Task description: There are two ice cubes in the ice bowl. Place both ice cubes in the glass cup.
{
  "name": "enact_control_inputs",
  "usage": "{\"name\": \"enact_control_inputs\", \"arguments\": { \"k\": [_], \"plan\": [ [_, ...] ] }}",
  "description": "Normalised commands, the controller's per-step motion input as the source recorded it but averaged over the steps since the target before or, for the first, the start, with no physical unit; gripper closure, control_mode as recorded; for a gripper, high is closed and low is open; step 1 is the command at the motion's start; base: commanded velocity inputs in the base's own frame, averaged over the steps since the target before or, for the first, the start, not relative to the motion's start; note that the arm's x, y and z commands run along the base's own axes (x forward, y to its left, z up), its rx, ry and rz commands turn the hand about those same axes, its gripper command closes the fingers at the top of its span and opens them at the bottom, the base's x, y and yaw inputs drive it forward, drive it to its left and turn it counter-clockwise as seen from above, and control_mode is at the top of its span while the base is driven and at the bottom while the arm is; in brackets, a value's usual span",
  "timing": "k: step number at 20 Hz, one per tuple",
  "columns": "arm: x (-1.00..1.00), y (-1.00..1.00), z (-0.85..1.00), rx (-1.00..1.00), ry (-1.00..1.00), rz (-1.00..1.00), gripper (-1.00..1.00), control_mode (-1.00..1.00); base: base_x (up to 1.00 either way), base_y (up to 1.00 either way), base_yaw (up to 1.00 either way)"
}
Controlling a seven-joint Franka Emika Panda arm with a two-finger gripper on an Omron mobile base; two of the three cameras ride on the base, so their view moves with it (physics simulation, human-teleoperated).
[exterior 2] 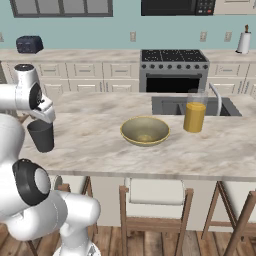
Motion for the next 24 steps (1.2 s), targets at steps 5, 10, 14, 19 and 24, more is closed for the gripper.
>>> {"name": "enact_control_inputs", "arguments": {
  "k": [5,10,14,19,24],
  "plan": [
    [0.2,0.15,-0.13,-0.09,0.05,0.01,1.0,-1.0,0.0,0.0,0.0],
    [0.02,0.06,-0.05,-0.09,0.03,0.0,1.0,-1.0,0.0,0.0,0.0],
    [0.0,0.0,-0.13,-0.04,0.0,0.0,1.0,-1.0,0.0,0.0,0.0],
    [0.01,0.0,-0.23,-0.03,0.0,0.0,1.0,-1.0,0.0,0.0,0.0],
    [0.14,0.0,-0.06,0.0,0.0,0.0,1.0,-1.0,0.0,0.0,0.0]
  ]
}}
